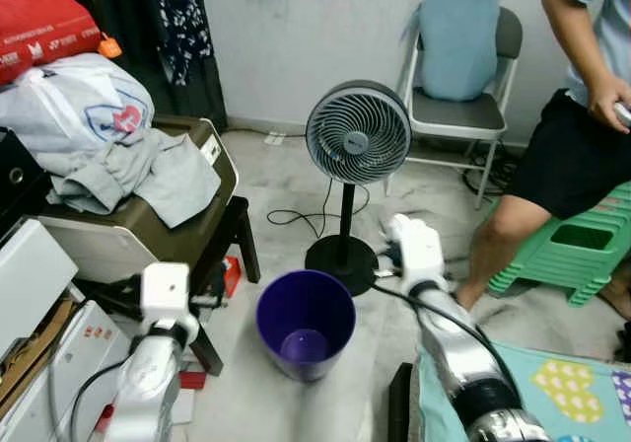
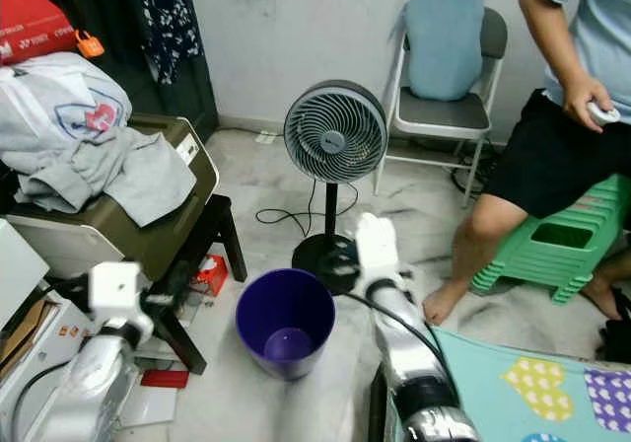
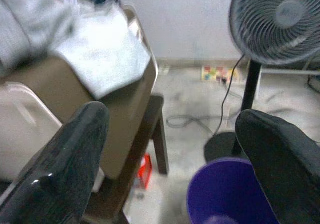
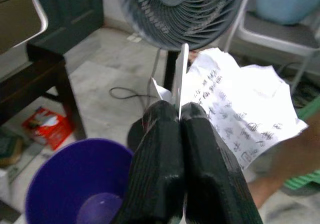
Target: Clean up the room
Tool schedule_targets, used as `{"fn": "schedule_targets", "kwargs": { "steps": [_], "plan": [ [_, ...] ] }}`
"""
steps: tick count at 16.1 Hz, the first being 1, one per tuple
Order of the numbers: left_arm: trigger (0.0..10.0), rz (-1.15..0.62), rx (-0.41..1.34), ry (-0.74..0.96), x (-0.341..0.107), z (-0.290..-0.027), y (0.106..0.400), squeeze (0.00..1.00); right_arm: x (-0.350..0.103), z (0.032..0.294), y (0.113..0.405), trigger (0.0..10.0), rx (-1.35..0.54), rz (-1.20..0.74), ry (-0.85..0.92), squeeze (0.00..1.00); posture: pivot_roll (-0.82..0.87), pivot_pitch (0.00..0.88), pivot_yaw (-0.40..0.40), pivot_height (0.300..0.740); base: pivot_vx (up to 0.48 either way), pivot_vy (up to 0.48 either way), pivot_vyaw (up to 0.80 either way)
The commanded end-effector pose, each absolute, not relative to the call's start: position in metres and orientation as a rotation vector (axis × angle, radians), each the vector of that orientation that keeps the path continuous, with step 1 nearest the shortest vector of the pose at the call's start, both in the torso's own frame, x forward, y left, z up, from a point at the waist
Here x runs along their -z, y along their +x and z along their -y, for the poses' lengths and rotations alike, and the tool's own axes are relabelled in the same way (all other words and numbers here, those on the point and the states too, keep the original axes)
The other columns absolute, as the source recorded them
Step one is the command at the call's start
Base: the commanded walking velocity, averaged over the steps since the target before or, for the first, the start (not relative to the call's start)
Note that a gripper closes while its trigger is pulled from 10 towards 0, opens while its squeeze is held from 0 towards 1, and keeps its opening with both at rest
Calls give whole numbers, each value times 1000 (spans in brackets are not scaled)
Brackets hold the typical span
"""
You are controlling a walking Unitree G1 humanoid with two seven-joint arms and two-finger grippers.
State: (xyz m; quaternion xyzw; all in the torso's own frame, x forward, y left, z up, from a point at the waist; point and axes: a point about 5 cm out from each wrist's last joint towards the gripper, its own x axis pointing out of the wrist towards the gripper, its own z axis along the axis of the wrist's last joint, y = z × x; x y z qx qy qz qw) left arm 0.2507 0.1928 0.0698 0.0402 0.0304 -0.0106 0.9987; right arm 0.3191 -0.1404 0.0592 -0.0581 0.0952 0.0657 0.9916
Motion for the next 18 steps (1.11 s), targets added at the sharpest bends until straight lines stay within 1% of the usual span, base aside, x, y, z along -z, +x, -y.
{"fn": "schedule_targets", "kwargs": {
  "steps": [1,2,3,5,8,10,12,14,18],
  "plan": [
    [10000,-17,44,93,-83,-190,249,0,-66,143,317,10000,-136,-170,-112,0,-122,54,6,740,0,0,0],
    [10000,-11,38,96,-85,-192,245,0,-66,146,312,10000,-130,-166,-109,0,-122,57,5,740,0,0,0],
    [10000,-29,32,92,-86,-192,241,0,-66,148,305,10000,-129,-172,-105,0,-125,68,7,740,0,0,800],
    [10000,-57,34,90,-86,-191,239,0,-66,148,299,10000,-132,-186,-108,0,-132,77,12,740,0,0,800],
    [10000,-77,36,76,-89,-187,240,0,-71,149,294,10000,-124,-200,-96,0,-136,81,15,740,0,0,744],
    [10000,-76,42,68,-91,-184,241,0,-72,149,294,10000,-124,-205,-96,0,-136,87,15,740,0,0,413],
    [10000,-86,39,69,-91,-183,242,0,-74,147,294,10000,-130,-207,-100,0,-135,91,11,740,0,0,0],
    [10000,-97,27,55,-91,-185,242,0,-76,146,294,10000,-129,-215,-78,0,-134,101,10,740,0,0,638],
    [10000,-114,26,3,-90,-184,242,0,-78,145,294,10000,-126,-219,-69,0,-136,106,10,740,0,0,0]
  ]
}}
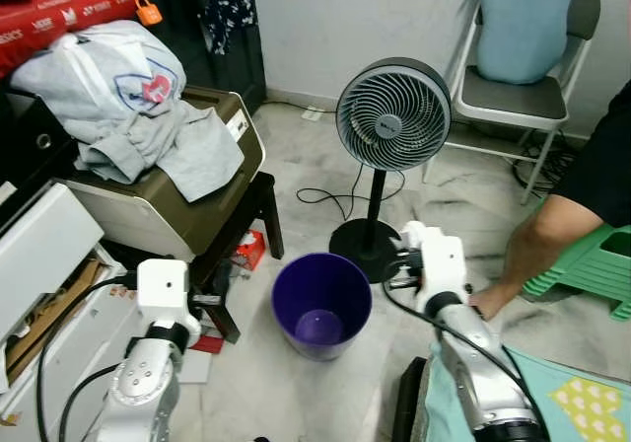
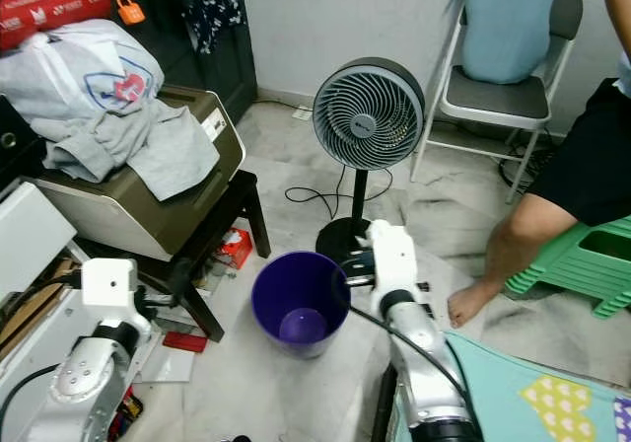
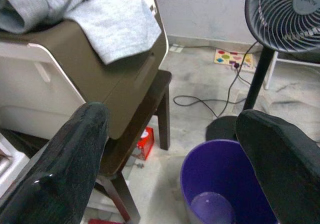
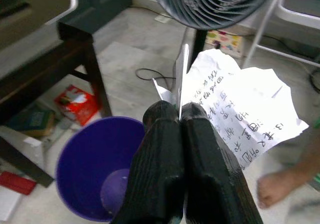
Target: Clean up the room
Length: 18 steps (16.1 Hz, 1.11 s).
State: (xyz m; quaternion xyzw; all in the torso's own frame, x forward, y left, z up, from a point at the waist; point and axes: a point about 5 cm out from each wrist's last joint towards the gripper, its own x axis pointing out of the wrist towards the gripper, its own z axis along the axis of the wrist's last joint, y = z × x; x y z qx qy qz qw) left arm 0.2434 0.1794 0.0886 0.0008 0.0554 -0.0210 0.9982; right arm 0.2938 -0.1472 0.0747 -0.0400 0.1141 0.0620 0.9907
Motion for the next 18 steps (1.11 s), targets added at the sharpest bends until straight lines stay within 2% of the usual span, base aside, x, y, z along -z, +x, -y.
{"fn": "schedule_targets", "kwargs": {
  "steps": [1,4,11,13,18],
  "plan": [
    [10000,-113,28,-2,-91,-184,243,0,-78,145,294,10000,-126,-223,-61,0,-136,106,10,740,0,0,0],
    [10000,-114,38,-15,-91,-181,243,0,-79,145,294,10000,-120,-231,-50,0,-136,109,5,740,0,334,-683],
    [10000,-121,40,-27,-90,-180,243,0,-79,145,295,10000,-133,-233,-52,0,-135,108,0,740,0,362,0],
    [10000,-122,44,-31,-90,-179,244,0,-79,144,296,10000,-138,-233,-54,0,-134,109,0,740,-336,347,0],
    [10000,-116,37,-28,-91,-179,244,0,-77,143,296,10000,-149,-239,-61,0,-130,104,-4,740,0,0,0]
  ]
}}
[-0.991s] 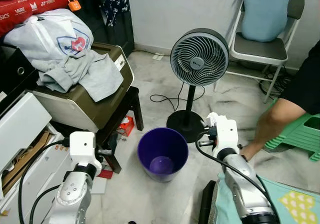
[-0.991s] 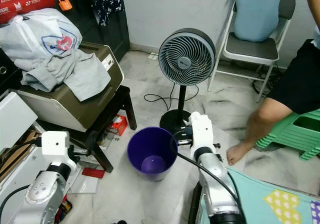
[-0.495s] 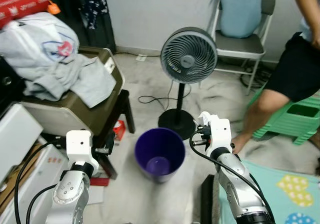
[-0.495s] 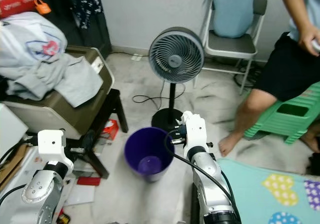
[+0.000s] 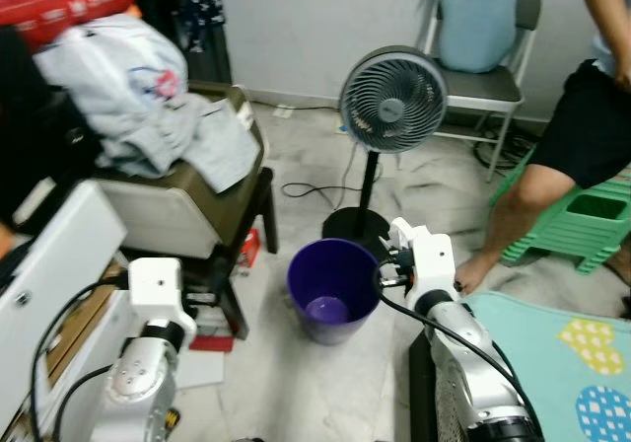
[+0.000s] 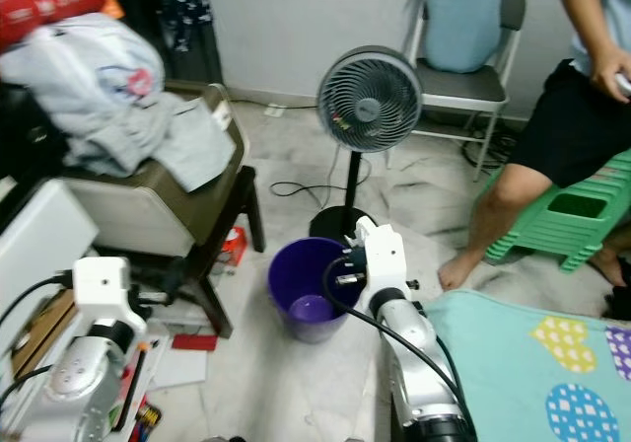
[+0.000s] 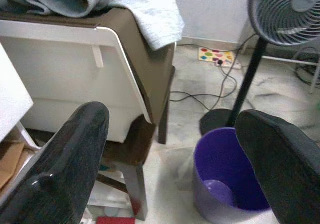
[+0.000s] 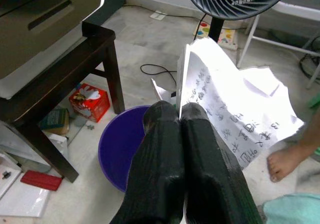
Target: Clean up the room
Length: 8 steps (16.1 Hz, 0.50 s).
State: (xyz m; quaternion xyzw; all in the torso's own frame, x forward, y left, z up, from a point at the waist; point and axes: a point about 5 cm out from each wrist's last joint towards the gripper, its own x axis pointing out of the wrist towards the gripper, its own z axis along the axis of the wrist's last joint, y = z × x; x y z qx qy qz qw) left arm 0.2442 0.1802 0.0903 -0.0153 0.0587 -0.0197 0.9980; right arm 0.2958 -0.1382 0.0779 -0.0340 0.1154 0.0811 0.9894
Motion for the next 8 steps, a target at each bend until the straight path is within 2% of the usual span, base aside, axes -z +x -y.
{"fn": "schedule_targets", "kwargs": {
  "steps": [1,4,8],
  "plan": [
    [10000,-107,50,-30,-92,-179,244,0,-76,143,296,10000,-150,-241,-67,0,-130,104,-4,740,0,0,0],
    [10000,-89,95,-43,-94,-175,243,0,-75,143,296,10000,-152,-244,-73,0,-130,100,-7,740,0,0,0],
    [10000,-79,121,-59,-95,-172,241,0,-73,144,295,10000,-154,-253,-78,0,-130,103,-10,740,334,0,0]
  ]
}}
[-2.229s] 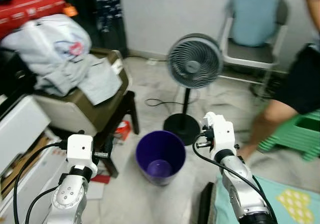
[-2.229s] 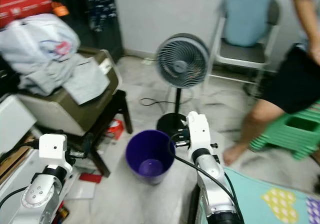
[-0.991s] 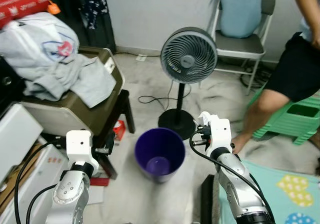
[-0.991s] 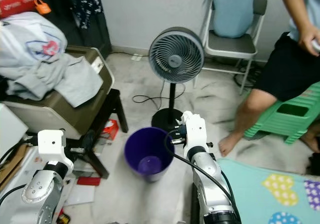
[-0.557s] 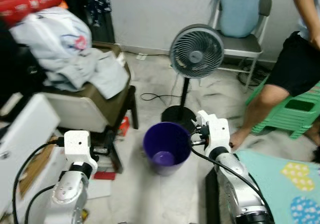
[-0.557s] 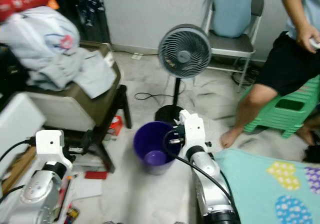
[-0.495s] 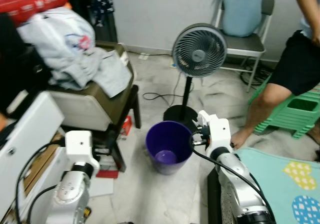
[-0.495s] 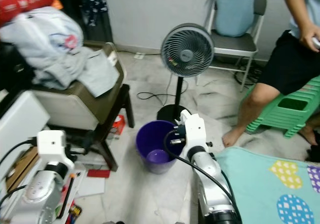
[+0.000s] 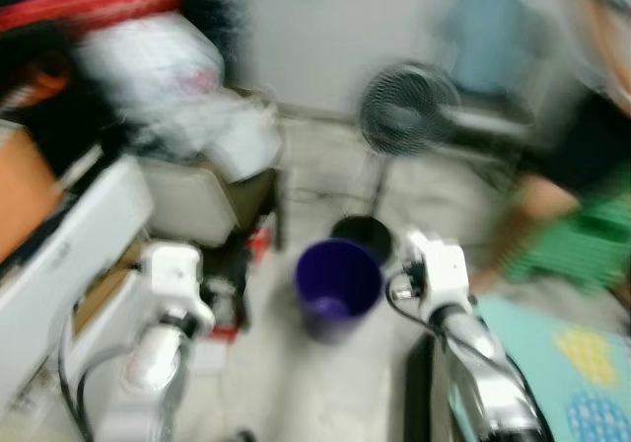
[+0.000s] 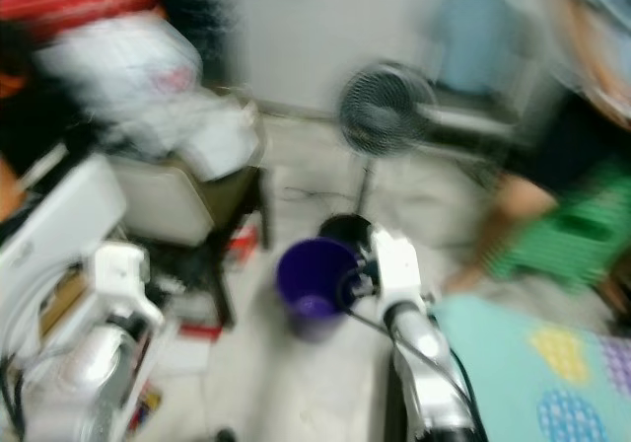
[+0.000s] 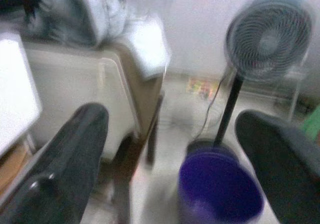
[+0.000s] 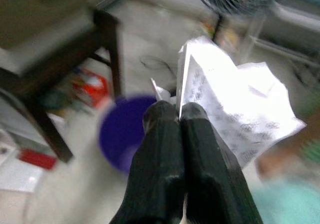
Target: Clean up the room
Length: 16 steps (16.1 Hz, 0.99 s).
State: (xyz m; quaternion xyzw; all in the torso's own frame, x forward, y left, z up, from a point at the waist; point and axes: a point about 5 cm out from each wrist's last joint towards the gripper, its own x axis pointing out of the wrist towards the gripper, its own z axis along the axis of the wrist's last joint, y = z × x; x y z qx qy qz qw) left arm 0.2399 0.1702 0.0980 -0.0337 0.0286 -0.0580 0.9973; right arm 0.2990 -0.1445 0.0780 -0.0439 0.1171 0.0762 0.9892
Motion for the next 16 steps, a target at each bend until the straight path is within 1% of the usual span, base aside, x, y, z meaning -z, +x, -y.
{"fn": "schedule_targets", "kwargs": {
  "steps": [1,13,14,16],
  "plan": [
    [10000,-78,124,-61,-95,-172,241,0,-73,145,295,10000,-154,-254,-79,0,-130,103,-10,740,398,0,0],
    [10000,-83,135,-69,-94,-170,240,0,-70,146,295,10000,-150,-269,-80,0,-131,112,-10,740,413,0,0],
    [10000,-94,127,-63,-93,-171,241,0,-71,146,295,10000,-154,-264,-80,0,-131,112,-10,740,315,0,0],
    [10000,-107,90,-58,-91,-175,241,0,-71,145,295,10000,-157,-255,-76,0,-131,112,-10,740,0,0,0]
  ]
}}
